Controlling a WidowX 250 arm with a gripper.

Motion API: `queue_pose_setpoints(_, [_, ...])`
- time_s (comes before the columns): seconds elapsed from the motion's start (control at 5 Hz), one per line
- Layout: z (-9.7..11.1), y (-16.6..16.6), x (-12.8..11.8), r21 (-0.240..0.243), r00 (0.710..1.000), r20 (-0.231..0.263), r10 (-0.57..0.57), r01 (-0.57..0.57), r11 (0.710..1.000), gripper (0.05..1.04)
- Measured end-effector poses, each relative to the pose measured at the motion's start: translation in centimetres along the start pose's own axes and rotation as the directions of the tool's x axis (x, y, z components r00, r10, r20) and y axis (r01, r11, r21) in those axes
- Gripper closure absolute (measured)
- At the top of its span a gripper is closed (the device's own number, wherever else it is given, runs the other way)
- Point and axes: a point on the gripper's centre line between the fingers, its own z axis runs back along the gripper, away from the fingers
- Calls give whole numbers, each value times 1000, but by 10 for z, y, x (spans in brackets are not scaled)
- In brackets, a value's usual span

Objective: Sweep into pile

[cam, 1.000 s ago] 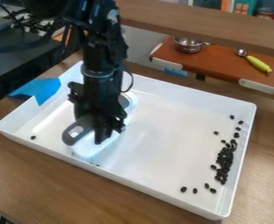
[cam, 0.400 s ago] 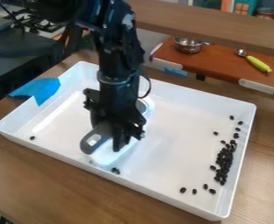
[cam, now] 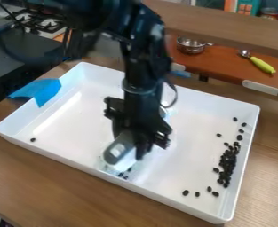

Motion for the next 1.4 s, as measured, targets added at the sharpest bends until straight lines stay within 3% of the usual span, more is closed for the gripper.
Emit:
queue_pose_setpoints(0.4, [-3,-27,6,-54,999,-41,35,-37,998,593])
queue_pose_setpoints(0.8, [11,-45,14,-127,998,-48,28,-34,991,593])
queue_pose_setpoints(1.2, [6,-55,27,-238,999,-9,45,-46,970,593])
queue_pose_setpoints(1.4, [4,-59,33,-262,998,5,60,-56,963,593])
